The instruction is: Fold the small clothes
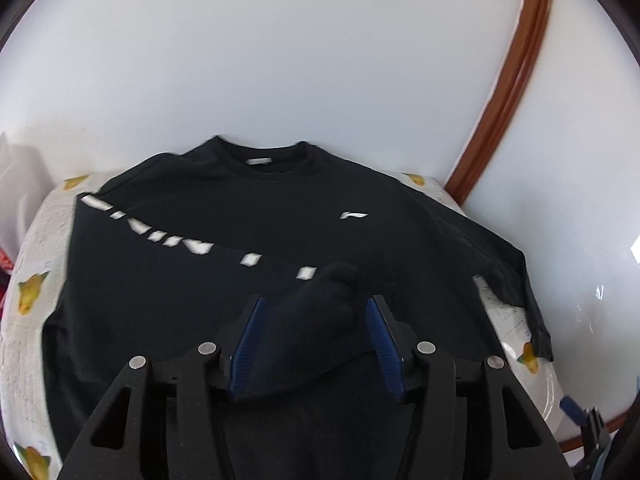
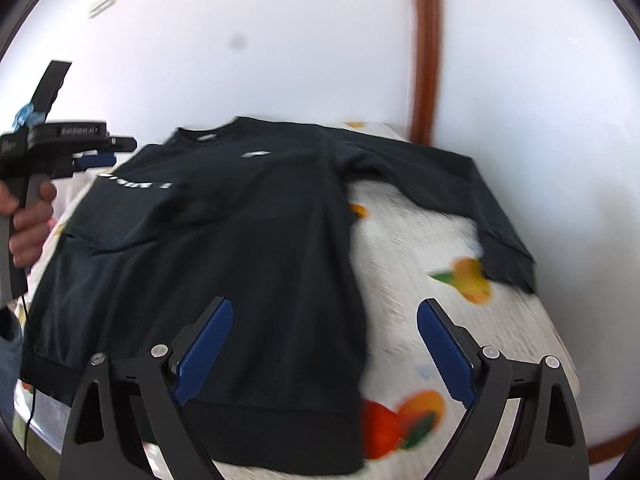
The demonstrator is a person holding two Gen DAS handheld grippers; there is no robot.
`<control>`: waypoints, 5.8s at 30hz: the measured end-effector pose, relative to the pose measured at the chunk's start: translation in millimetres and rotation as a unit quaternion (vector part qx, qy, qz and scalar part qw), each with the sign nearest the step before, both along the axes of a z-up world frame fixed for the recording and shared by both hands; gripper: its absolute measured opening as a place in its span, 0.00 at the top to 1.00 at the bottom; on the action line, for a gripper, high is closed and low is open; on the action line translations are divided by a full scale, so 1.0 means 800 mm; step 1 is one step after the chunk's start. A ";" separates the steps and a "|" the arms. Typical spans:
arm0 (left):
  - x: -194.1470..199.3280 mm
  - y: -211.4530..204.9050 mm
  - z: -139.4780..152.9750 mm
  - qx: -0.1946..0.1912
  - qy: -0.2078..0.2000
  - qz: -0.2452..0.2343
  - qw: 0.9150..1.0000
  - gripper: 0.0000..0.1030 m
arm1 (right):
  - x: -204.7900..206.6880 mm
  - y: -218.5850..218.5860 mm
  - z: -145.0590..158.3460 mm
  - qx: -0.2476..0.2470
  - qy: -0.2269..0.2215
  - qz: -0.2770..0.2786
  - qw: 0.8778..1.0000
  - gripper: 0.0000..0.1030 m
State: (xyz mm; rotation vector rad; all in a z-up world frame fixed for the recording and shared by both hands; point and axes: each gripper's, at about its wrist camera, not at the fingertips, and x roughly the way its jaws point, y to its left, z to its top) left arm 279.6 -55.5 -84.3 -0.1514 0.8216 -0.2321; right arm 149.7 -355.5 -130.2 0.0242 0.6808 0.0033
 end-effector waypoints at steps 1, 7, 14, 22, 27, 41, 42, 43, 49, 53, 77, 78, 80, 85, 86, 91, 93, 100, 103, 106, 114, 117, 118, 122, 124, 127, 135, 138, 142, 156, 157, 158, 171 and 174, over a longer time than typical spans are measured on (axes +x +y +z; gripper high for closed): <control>-0.010 0.024 -0.003 0.002 0.000 0.014 1.000 0.51 | 0.006 0.012 0.003 -0.002 0.000 0.009 1.000 0.10; -0.041 0.143 -0.034 0.056 0.018 0.100 0.993 0.46 | 0.070 0.079 0.009 -0.015 0.013 0.066 0.998 0.36; -0.052 0.256 -0.087 0.078 0.074 0.169 0.980 0.45 | 0.169 0.117 -0.011 -0.012 0.056 0.083 0.995 0.41; -0.026 0.291 -0.120 0.091 0.086 0.162 0.979 0.45 | 0.271 0.120 -0.048 0.039 0.099 0.067 0.992 0.41; 0.008 0.281 -0.127 0.105 0.072 0.136 0.982 0.45 | 0.309 0.133 -0.064 0.043 0.108 0.077 0.990 0.70; 0.033 0.296 -0.118 0.049 0.041 0.119 0.991 0.94 | 0.339 0.121 0.016 0.034 -0.002 0.075 0.997 1.00; 0.032 0.298 -0.119 0.044 0.043 0.121 0.991 0.94 | 0.343 0.113 0.014 0.043 0.007 0.073 0.996 1.00; 0.031 0.299 -0.121 0.040 0.048 0.122 0.991 0.94 | 0.346 0.108 0.009 0.052 0.021 0.078 0.995 0.99; 0.036 0.289 -0.132 0.058 0.061 0.116 0.990 0.92 | 0.325 0.110 -0.042 0.079 0.078 0.109 0.988 0.45; 0.036 0.288 -0.130 0.050 0.063 0.110 0.991 0.76 | 0.311 0.125 -0.063 0.088 0.096 0.134 0.982 0.44; 0.034 0.306 -0.139 0.011 0.053 0.141 0.989 0.93 | 0.352 0.072 0.026 0.006 -0.017 0.052 0.998 0.88; 0.034 0.304 -0.139 0.014 0.052 0.141 0.989 0.93 | 0.359 0.063 0.017 0.012 -0.002 0.043 0.999 0.88; 0.033 0.302 -0.139 0.020 0.052 0.142 0.988 0.93 | 0.370 0.056 -0.005 0.014 0.037 0.034 0.999 0.87; 0.032 0.296 -0.137 0.039 0.056 0.137 0.988 0.88 | 0.365 0.055 -0.043 -0.021 0.089 0.023 0.996 0.74; 0.031 0.295 -0.135 0.043 0.058 0.132 0.989 0.87 | 0.362 0.053 -0.049 -0.029 0.097 0.021 0.995 0.72; 0.019 0.290 -0.111 0.031 0.030 0.119 0.992 0.67 | 0.336 0.040 -0.050 -0.047 0.098 0.011 0.994 0.66; 0.023 0.287 -0.103 0.036 0.018 0.122 0.992 0.58 | 0.324 0.039 -0.043 -0.056 0.101 0.017 0.993 0.65; 0.065 0.286 -0.135 0.056 0.070 0.132 0.987 0.56 | 0.247 0.005 -0.011 -0.030 0.079 0.002 0.996 0.48; 0.058 0.277 -0.130 0.080 0.064 0.130 0.986 0.57 | 0.206 -0.020 -0.005 -0.039 0.072 -0.023 0.996 0.46; 0.046 0.274 -0.122 0.077 0.071 0.127 0.986 0.56 | 0.173 -0.046 -0.007 -0.038 0.076 -0.053 0.995 0.45; -0.026 0.258 -0.121 0.075 0.092 0.118 0.986 0.47 | 0.101 -0.096 -0.031 -0.035 0.096 -0.091 0.991 0.45; -0.056 0.256 -0.121 0.072 0.095 0.121 0.985 0.45 | 0.077 -0.129 -0.028 -0.045 0.080 -0.119 0.989 0.45; -0.064 0.254 -0.121 0.073 0.093 0.122 0.986 0.44 | 0.069 -0.144 -0.027 -0.046 0.076 -0.131 0.987 0.45; -0.095 0.244 -0.123 0.070 0.087 0.122 0.986 0.41 | 0.051 -0.199 -0.035 -0.034 0.079 -0.165 0.983 0.41; -0.102 0.237 -0.126 0.073 0.086 0.120 0.986 0.41 | 0.051 -0.217 -0.044 -0.019 0.087 -0.168 0.982 0.41; -0.102 0.227 -0.131 0.093 0.093 0.122 0.984 0.41 | 0.060 -0.224 -0.059 0.000 0.096 -0.162 0.982 0.41; -0.102 0.227 -0.130 0.088 0.103 0.133 0.982 0.41 | 0.116 -0.224 -0.078 -0.010 0.093 -0.171 0.981 0.42; -0.104 0.230 -0.129 0.088 0.101 0.133 0.982 0.41 | 0.123 -0.225 -0.078 -0.012 0.082 -0.177 0.981 0.79; -0.110 0.238 -0.132 0.082 0.105 0.134 0.982 0.41 | 0.128 -0.224 -0.068 -0.007 0.079 -0.173 0.982 1.00; -0.129 0.241 -0.129 0.053 0.089 0.112 0.988 0.41 | 0.099 -0.181 0.000 0.003 0.044 -0.127 0.991 0.95; -0.128 0.241 -0.130 0.052 0.089 0.113 0.988 0.41 | 0.102 -0.181 -0.003 -0.003 0.047 -0.126 0.991 0.86; -0.126 0.241 -0.131 0.052 0.089 0.116 0.988 0.40 | 0.105 -0.179 -0.006 -0.011 0.047 -0.127 0.991 0.78; -0.097 0.254 -0.134 0.087 0.080 0.154 0.981 0.37 | 0.240 -0.209 -0.065 -0.059 0.089 -0.124 0.986 0.33; -0.093 0.255 -0.135 0.092 0.079 0.152 0.981 0.36 | 0.259 -0.219 -0.066 -0.042 0.092 -0.121 0.987 0.27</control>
